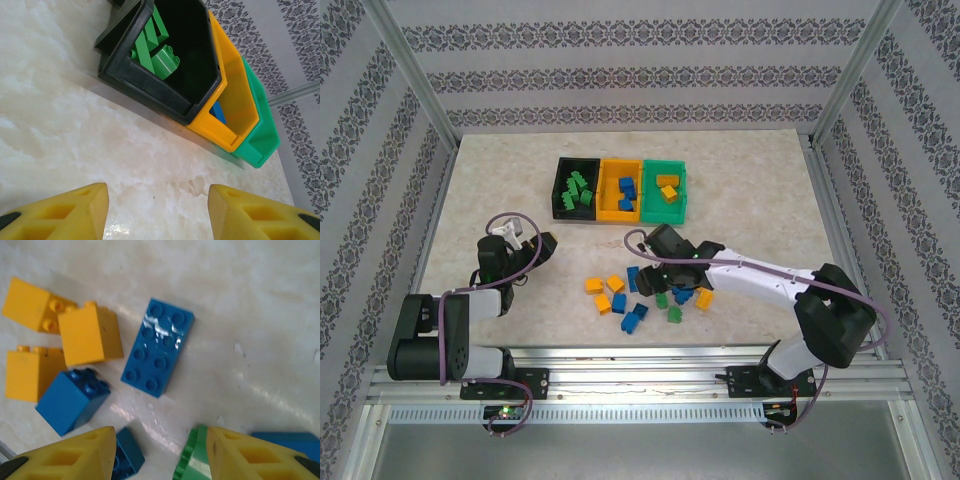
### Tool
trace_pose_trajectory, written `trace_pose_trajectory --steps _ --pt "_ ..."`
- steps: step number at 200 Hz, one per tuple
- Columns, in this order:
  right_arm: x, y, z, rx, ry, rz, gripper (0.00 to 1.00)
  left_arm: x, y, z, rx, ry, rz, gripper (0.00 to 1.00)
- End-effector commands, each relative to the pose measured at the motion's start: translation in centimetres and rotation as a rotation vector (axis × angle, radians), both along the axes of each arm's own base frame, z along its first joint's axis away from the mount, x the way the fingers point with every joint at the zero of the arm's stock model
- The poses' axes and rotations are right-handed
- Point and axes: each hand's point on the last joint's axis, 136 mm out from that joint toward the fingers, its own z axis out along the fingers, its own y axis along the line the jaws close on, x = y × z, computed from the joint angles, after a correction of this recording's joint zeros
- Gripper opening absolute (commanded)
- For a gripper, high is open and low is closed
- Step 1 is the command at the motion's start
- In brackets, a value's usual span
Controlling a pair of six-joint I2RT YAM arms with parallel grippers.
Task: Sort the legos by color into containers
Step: Pick up the lego from the bottom-center of the table, then place the lego in the container.
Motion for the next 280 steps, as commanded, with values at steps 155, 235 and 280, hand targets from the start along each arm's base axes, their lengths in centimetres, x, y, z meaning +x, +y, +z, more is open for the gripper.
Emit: trace_pose_trajectory --steps 155,235,280 --pt "-0.7 -1.0 -4.8 -0.190 0.038 -0.052 0.17 0.5 -0.4 -0.1 -0.058 -0.020 -0.018 0.55" --pt "8.1 8.8 2.9 0.050 -0.155 -0.003 0.16 0.7 -0.4 -0.7 -0.079 -0.002 -0.015 0.55" --pt "15.3 13.8 6.7 0.175 -0.244 -0.004 0.16 0.7 -0.3 -0.8 -0.079 -0.001 -0.009 0.56"
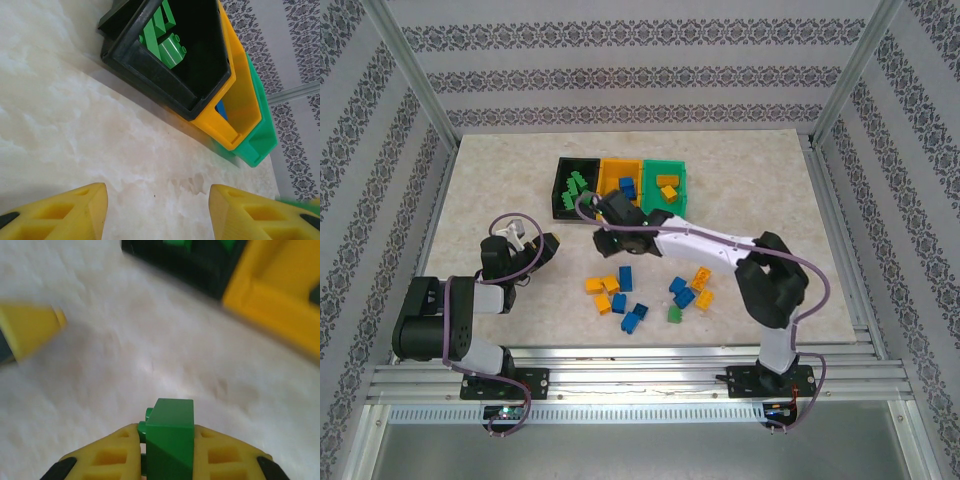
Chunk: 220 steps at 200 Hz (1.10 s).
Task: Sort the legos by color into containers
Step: Place the lego in the container, then pick up the lego from the bottom-center of the table.
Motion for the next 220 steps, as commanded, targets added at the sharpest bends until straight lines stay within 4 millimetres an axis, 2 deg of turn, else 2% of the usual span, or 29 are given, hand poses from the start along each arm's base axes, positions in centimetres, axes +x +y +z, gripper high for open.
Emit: trace_pose_trajectory --steps 1,22,42,66,78,93,104,134,166,195,220 --pt "3.8 1.8 1.7 0.057 -0.054 0.013 0.16 0.3 0.2 0.7 -0.013 -0.037 -0.001 0.56" --pt "7.5 3.5 2.6 0.113 -0.084 -0.005 0.16 0.3 0.3 0.7 -0.008 -0.038 0.003 0.55" --pt "11.1 4.4 2.5 0.149 -0.087 -0.031 0.16 0.3 0.3 0.8 -0.008 -0.040 0.004 0.55" --pt "15.0 5.3 3.5 0.237 -0.101 -0.065 0.17 0.3 0.4 0.9 -0.004 -0.044 0.002 0.55" --pt "16.6 5.6 4.0 0.250 -0.129 -0.077 0.23 0.3 0.4 0.9 0.000 -0.043 0.003 0.56" --pt "17.9 5.8 4.3 0.250 -0.147 -0.081 0.38 0.3 0.4 1.1 0.003 -0.049 -0.002 0.56" --pt "18.1 5.7 4.6 0.253 -0.144 -0.079 0.41 0.3 0.5 1.1 0.010 -0.046 0.001 0.56" --pt "16.1 5.2 5.8 0.253 -0.157 -0.052 0.41 0.3 0.5 1.2 0.016 -0.047 -0.001 0.56" --pt "10.8 4.0 7.2 0.195 -0.172 0.020 0.41 0.2 0.4 1.3 0.013 -0.047 -0.004 0.56" --pt "5.1 1.2 5.9 0.109 -0.146 0.060 0.42 0.2 0.4 1.3 0.008 -0.048 -0.004 0.56" --pt "0.4 -2.7 2.9 0.037 -0.082 0.043 0.42 0.2 0.3 1.1 0.006 -0.043 -0.006 0.56"
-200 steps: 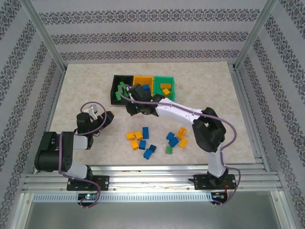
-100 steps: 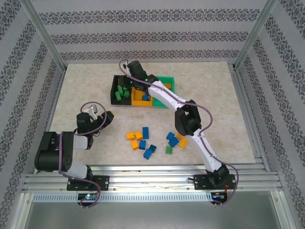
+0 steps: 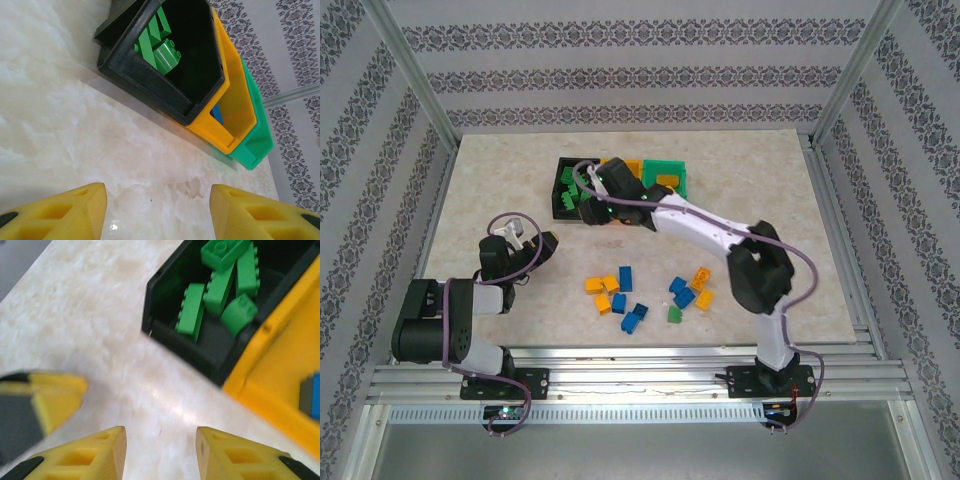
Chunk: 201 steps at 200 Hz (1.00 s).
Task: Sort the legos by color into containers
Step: Pick up the lego from the bottom-center of the table.
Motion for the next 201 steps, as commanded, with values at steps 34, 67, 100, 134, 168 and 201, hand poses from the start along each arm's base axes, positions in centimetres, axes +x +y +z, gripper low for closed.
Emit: trace_pose_trajectory --steps 34,67,100,134,168,201 --pt "-8.3 -8.6 -4.0 -0.140 0.068 -0.079 0.42 0.1 -0.1 0.7 -0.009 -0.031 -0.018 0.56" --pt "-13.2 -12.8 -6.1 -0.192 0.145 -0.144 0.42 0.1 0.0 0.7 -0.014 -0.035 -0.016 0.57" --pt "-17.0 -15.7 -7.6 -0.167 0.241 -0.206 0.42 0.0 0.0 0.8 -0.013 -0.037 -0.013 0.57" --pt "-20.0 -17.8 -9.4 -0.162 0.322 -0.263 0.42 0.0 0.0 0.6 -0.013 -0.034 -0.012 0.57" --pt "-21.7 -18.9 -10.8 -0.213 0.349 -0.288 0.47 0.0 -0.1 0.7 -0.019 -0.038 -0.013 0.57" --pt "-21.6 -19.0 -12.0 -0.268 0.335 -0.302 0.52 0.0 -0.2 0.9 -0.029 -0.045 -0.020 0.57"
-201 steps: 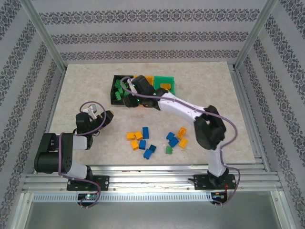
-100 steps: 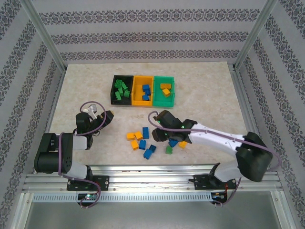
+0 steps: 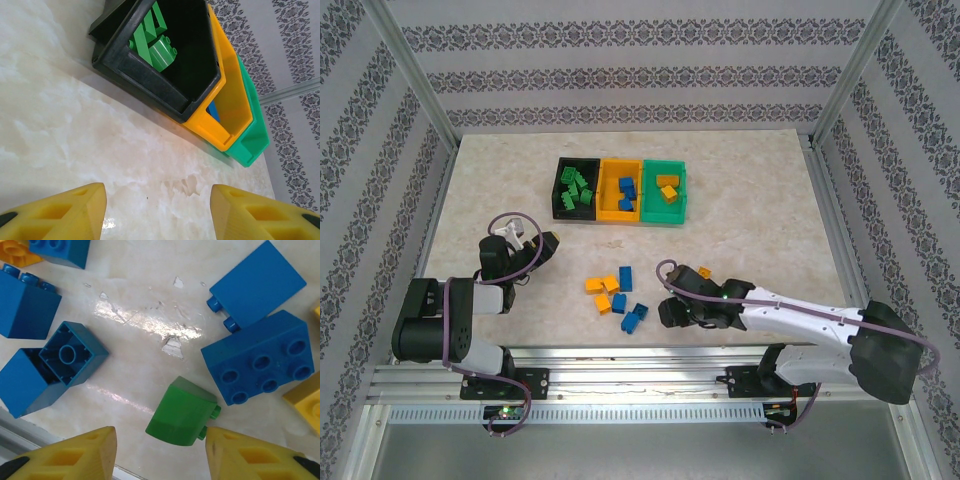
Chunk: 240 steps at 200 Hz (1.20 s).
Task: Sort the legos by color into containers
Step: Pick up the lego from the bottom-center of the table.
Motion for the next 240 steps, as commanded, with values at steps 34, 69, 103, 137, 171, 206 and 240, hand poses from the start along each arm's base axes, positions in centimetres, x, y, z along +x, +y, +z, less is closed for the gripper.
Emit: trace_pose_trajectory --steps 34,69,103,137,171,206,240 --pt "0.9 -0.3 -2.2 -0.106 0.000 -0.037 0.54 0.1 0.1 0.8 -0.019 -0.042 -0.005 0.57" --pt "1.2 0.2 -3.3 -0.145 0.021 -0.023 0.54 0.1 0.0 0.7 -0.019 -0.039 -0.010 0.57" --pt "1.4 1.2 -3.6 -0.136 0.030 -0.009 0.51 0.1 0.0 0.5 -0.026 -0.033 -0.010 0.57" --pt "1.6 1.9 -3.2 -0.117 0.026 0.010 0.41 0.2 -0.1 0.5 -0.028 -0.032 -0.012 0.57" --pt "2.7 3.6 -1.3 -0.068 -0.023 0.035 0.38 0.2 0.0 0.5 -0.023 -0.033 -0.012 0.57" --pt "5.6 7.2 2.4 -0.002 -0.120 0.099 0.39 0.2 0.0 0.5 -0.018 -0.032 -0.012 0.57" --pt "10.4 11.1 6.4 0.088 -0.225 0.144 0.39 0.2 -0.1 0.3 -0.022 -0.029 -0.015 0.57"
